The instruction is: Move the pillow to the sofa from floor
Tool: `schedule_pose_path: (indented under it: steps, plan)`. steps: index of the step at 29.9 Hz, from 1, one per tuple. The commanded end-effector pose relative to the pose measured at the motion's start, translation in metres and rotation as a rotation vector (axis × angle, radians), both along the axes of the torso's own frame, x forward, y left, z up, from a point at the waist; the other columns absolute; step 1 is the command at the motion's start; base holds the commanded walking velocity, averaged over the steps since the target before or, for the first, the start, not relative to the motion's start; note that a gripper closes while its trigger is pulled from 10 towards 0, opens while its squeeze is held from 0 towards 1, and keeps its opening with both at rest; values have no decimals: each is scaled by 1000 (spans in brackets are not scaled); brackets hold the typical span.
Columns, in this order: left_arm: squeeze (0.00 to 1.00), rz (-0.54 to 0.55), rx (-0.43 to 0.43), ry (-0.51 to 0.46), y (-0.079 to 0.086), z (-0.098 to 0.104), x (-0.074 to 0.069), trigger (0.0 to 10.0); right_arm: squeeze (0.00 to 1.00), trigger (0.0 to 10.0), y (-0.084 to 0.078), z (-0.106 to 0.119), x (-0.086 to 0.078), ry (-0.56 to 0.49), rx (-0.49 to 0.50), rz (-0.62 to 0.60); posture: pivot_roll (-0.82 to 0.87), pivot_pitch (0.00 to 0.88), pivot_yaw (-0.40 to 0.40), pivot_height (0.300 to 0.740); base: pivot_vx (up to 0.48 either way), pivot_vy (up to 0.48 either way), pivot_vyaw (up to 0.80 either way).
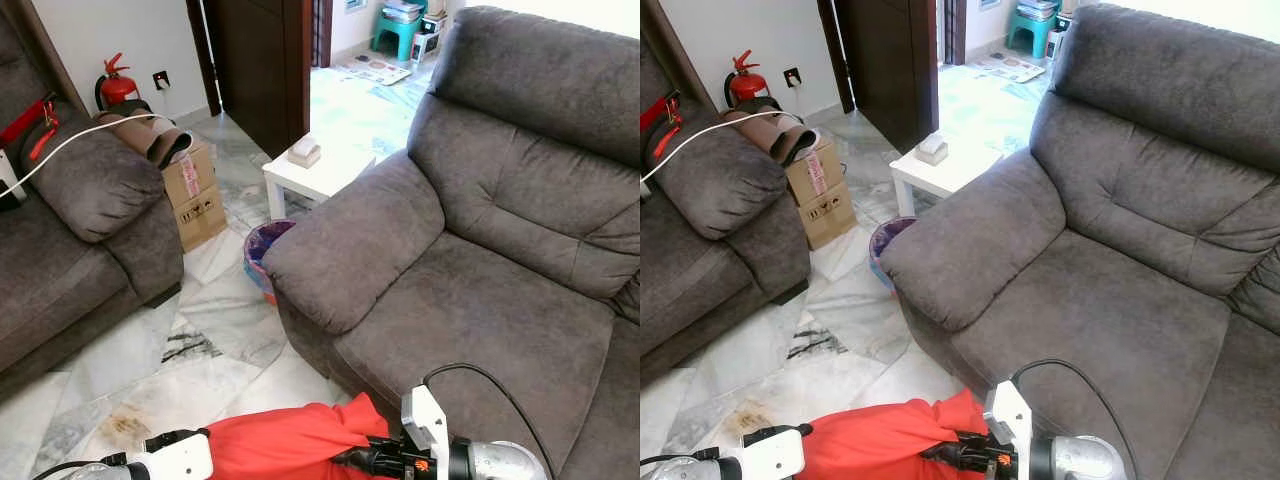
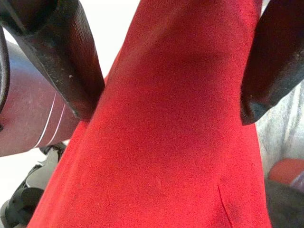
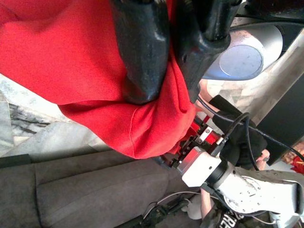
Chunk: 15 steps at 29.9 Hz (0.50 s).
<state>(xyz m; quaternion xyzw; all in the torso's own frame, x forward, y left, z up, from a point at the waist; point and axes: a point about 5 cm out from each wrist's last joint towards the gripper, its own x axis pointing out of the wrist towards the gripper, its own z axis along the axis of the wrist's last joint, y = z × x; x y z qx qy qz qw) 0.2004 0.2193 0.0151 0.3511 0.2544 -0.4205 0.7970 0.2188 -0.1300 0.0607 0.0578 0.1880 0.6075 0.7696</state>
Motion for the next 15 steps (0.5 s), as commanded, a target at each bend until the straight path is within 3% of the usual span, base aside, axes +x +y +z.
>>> schedule_pose_path:
  steps: [1,5,6,7,11,15]
  plan:
    - [0,39,15,39,6,-12,-9,10000,0,10000,9,27,4,-106,118,56,107,127,-8,740,0,0,0]
    - [0,66,-12,17,4,-11,-5,10000,0,10000,9,28,4,-106,120,58,107,128,-10,740,0,0,0]
    - [0,71,-11,13,4,-11,-3,3804,0,10000,9,28,4,-106,121,58,107,128,-11,740,0,0,0]
    - [0,62,-2,23,4,-13,-4,0,0,10000,9,28,5,-106,121,58,107,128,-11,740,0,0,0]
    - [0,33,50,51,8,-17,-9,0,0,10000,8,28,6,-104,113,55,105,130,-14,740,0,0,0]
    - [0,35,41,43,8,-15,-8,0,0,10000,8,27,6,-103,112,55,108,130,-14,740,0,0,0]
